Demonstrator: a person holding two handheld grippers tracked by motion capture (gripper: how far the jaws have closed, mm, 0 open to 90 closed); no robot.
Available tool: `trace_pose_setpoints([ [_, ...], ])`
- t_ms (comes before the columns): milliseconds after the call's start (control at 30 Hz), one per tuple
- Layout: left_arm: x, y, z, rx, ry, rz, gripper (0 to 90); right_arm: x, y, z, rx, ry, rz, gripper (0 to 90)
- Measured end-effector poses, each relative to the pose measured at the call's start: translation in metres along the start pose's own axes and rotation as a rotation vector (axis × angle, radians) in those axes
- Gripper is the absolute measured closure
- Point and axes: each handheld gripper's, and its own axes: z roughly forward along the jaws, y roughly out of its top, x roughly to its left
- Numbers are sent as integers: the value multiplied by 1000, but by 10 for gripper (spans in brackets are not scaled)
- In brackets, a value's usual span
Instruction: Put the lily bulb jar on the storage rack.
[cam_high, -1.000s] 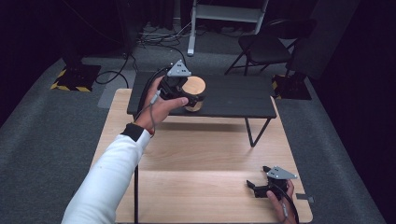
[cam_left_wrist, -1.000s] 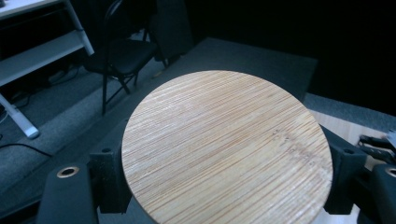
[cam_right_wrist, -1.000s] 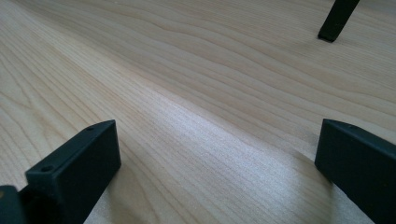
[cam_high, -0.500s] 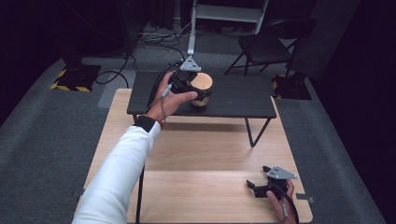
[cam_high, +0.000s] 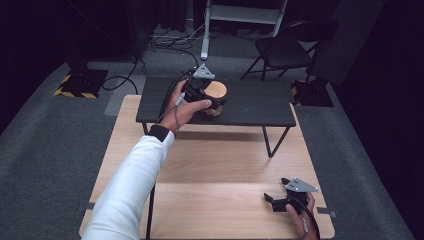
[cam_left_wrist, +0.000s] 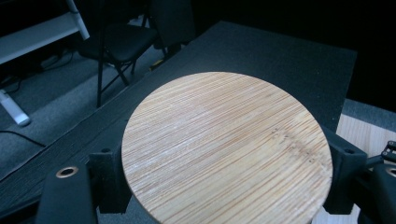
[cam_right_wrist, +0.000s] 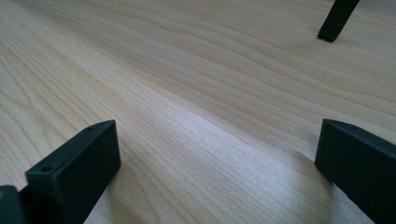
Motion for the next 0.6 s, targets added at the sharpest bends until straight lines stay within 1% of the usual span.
trace_pose_setpoints([
  [33,1,-2,0,-8,-3,-2,234,0,0,0,0,0,-1,0],
  [67,2,-5,0,-19,-4,-12,230,0,0,0,0,0,0,0],
  [100,3,-8,-2,-41,-8,-23,220,0,0,0,0,0,0,0],
  [133,5,-10,-3,-59,-15,-36,180,0,0,0,0,0,0,0],
  [167,3,-13,-8,-99,-4,-47,147,0,0,0,0,0,0,0],
  [200,3,-13,-8,-99,-4,-47,136,0,0,0,0,0,0,0],
  [233,1,-13,-14,-115,15,-50,125,0,0,0,0,0,0,0],
  [267,1,-13,-14,-115,15,-50,99,0,0,0,0,0,0,0],
  [333,0,-14,-21,-137,25,-53,92,0,0,0,0,0,0,0],
  [367,-2,-14,-26,-144,36,-52,87,0,0,0,0,0,0,0],
  [400,-6,-14,-31,-146,57,-51,66,0,0,0,0,0,0,0],
  [467,-11,-15,-42,-170,66,-63,42,0,0,0,0,0,0,0],
  [533,-17,-19,-54,-193,74,-64,22,0,0,0,0,0,-1,0],
  [600,-24,-25,-65,-196,86,-60,5,0,0,0,-1,0,0,0],
])
